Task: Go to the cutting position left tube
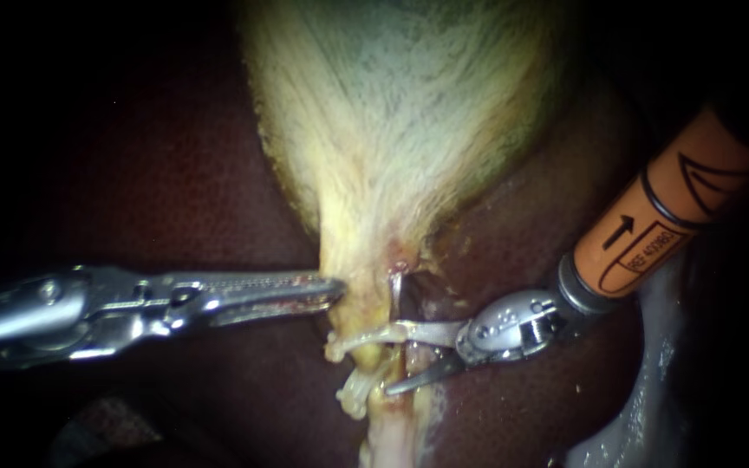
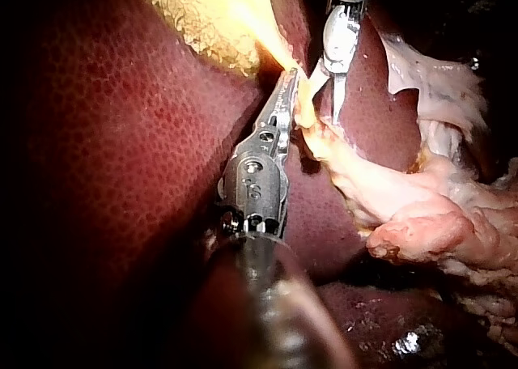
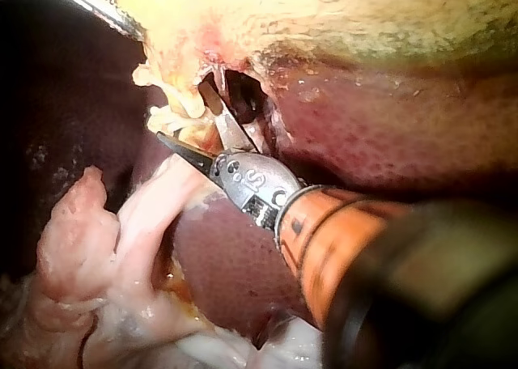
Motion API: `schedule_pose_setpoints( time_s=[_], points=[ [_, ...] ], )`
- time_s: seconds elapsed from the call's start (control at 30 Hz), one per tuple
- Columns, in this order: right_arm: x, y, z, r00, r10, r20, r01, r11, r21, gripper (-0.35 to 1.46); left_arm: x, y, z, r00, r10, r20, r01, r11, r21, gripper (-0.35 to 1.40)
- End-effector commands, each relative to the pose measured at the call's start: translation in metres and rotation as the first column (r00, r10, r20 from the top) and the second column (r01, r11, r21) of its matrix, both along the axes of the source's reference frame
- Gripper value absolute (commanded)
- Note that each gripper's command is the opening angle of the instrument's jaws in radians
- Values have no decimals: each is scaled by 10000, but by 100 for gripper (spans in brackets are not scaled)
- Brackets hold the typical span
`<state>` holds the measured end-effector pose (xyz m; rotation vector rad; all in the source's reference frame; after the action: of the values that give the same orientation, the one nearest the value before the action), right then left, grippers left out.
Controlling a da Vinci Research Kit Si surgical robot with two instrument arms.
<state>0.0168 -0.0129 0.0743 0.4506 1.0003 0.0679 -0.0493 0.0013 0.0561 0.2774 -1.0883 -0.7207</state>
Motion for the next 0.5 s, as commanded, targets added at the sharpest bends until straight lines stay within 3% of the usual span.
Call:
schedule_pose_setpoints(
  time_s=[0.03,0.3,0.5],
  points=[
    [1,-4,-1,9999,-123,-81,124,9999,60,143,0,1,3,10000,3,8,-3,10000,-4,-5],
    [17,-11,-8,9955,-656,-689,666,9977,127,140,5,11,18,10000,43,40,-43,10000,13,-5],
    [36,-6,-2,9948,-432,-927,449,9989,158,140,4,11,19,10000,36,36,-36,10000,13,-5]
  ],
)
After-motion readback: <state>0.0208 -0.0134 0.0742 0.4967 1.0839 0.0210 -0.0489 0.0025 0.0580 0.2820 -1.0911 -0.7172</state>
